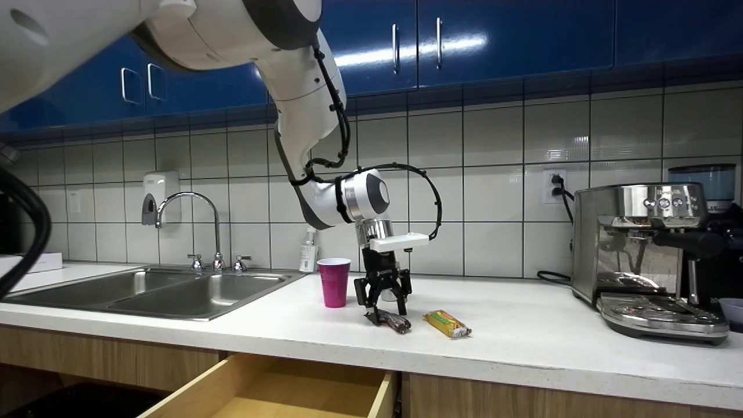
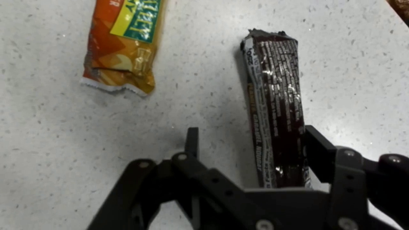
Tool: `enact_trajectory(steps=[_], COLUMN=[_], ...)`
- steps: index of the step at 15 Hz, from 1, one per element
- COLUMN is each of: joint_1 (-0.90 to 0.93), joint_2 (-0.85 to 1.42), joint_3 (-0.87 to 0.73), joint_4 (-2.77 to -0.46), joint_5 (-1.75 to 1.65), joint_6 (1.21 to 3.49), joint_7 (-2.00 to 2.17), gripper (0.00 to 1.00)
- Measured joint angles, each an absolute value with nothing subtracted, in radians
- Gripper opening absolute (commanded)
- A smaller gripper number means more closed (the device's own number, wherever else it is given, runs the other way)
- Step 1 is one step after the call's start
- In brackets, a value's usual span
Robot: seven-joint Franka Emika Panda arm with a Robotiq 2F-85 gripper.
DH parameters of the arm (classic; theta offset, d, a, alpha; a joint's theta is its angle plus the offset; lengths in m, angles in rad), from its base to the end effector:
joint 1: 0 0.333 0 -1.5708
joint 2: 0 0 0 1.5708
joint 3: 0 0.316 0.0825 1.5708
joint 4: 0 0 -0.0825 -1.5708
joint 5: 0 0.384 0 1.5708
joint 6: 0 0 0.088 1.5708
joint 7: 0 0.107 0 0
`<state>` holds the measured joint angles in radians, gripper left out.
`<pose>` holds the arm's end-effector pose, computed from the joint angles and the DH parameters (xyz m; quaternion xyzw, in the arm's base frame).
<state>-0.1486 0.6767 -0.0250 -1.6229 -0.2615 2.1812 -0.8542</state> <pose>0.6677 -0.1249 0.2181 0.9042 0.4084 -0.1054 0.0669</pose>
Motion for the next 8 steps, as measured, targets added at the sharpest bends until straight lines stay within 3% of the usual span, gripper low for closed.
enact_trajectory(steps=[6,7,8], joint_1=[-0.147,-0.147,-0.147], joint_2=[0.674,0.672,0.673], joint_3=[-0.022,-0.022,-0.022], joint_4=[-1.620,-1.619,-1.619], joint_5=[-0.261,-0.261,-0.261], joint_6=[2.176,2.175,2.175], joint_7=[-0.873,-0.875,-0.875], gripper=[0.06,0.03,0.06])
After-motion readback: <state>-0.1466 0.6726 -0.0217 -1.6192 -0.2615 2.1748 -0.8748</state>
